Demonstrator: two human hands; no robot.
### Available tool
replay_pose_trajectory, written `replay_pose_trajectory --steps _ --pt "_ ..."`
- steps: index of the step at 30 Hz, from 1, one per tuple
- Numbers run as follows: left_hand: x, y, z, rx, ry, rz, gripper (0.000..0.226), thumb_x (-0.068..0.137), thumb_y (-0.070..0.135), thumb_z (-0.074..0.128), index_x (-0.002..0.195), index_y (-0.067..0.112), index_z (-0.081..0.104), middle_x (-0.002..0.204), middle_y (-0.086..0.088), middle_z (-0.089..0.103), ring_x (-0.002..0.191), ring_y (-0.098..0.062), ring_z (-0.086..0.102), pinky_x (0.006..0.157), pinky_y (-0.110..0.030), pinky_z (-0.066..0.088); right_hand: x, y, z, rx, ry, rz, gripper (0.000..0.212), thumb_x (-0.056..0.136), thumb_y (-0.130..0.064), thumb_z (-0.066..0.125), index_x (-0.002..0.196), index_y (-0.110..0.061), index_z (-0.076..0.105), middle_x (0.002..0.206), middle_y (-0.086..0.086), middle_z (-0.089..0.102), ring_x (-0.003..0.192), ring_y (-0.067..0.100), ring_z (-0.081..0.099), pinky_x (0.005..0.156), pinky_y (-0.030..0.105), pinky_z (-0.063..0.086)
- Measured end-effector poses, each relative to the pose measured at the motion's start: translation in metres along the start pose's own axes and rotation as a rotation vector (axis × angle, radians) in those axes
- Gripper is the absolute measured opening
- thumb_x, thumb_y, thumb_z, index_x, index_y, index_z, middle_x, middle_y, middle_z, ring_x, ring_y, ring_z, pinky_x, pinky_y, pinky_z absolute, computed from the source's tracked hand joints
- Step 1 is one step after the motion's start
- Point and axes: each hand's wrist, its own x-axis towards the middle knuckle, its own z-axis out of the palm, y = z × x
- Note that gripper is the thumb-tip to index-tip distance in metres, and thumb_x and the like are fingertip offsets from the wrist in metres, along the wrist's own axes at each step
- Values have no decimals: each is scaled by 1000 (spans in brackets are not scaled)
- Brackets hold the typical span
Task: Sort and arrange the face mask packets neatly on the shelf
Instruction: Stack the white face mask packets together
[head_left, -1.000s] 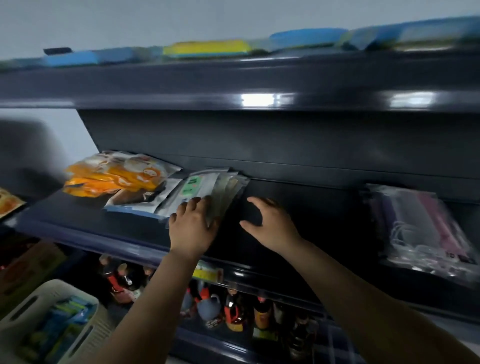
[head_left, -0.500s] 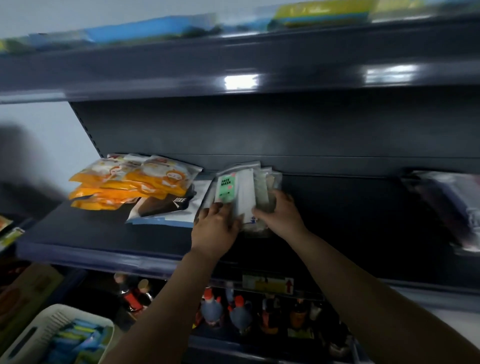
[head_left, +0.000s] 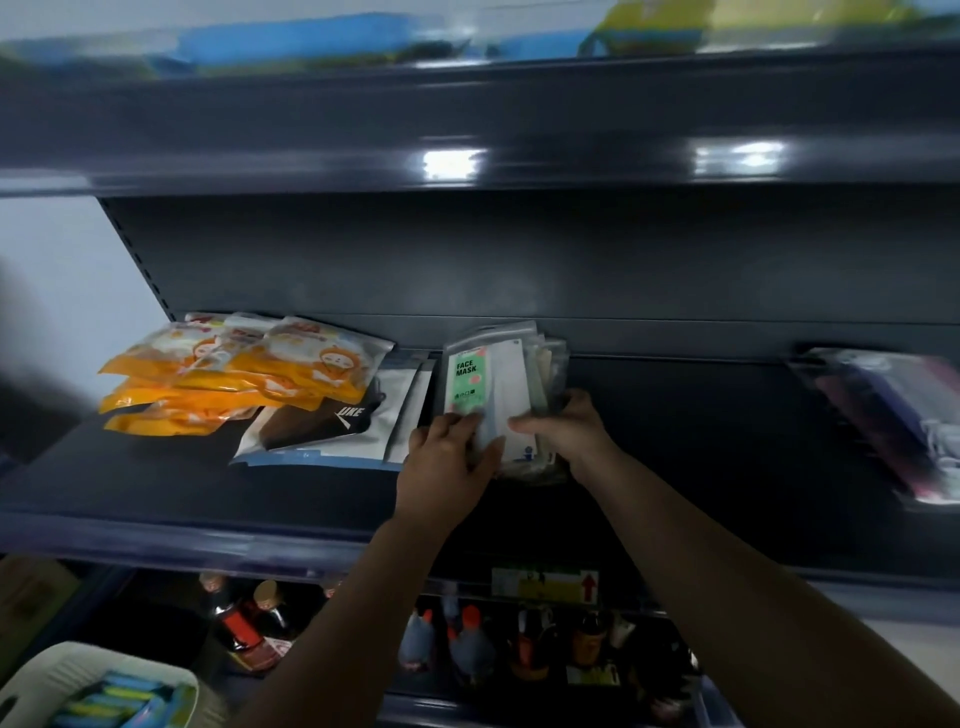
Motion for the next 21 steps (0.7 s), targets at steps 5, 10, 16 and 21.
replay_pose_trajectory --steps 5,10,16,21 --pt "14 12 1 -473 -7 -254 67 81 39 67 139 22 38 134 -5 48 124 -29 46 103 -44 40 -6 7 -32 -49 -24 -75 92 71 -7 79 144 -9 24 137 9 43 122 27 47 90 27 41" --pt "21 46 7 -942 -85 -378 81 72 24 78 139 20 34 133 -7 56 113 -23 59 97 -44 48 -23 17 -73 17 -70 -234 90 72 7 73 144 -13 21 124 8 51 107 20 53 84 34 48" --pt "15 90 17 -1075 -44 -84 72 77 -9 66 135 25 38 110 12 62 101 -6 62 72 -15 54 -32 22 -122 4 -65 -398 86 72 14 68 136 -26 25 119 -10 55 105 4 59 87 27 51" --pt "11 114 26 -1063 31 36 84 77 -4 68 132 47 32 139 3 45 124 -6 50 90 -25 53 -41 12 -144 -43 -41 -510 100 73 12 68 147 -23 10 132 -15 41 122 0 45 90 16 46"
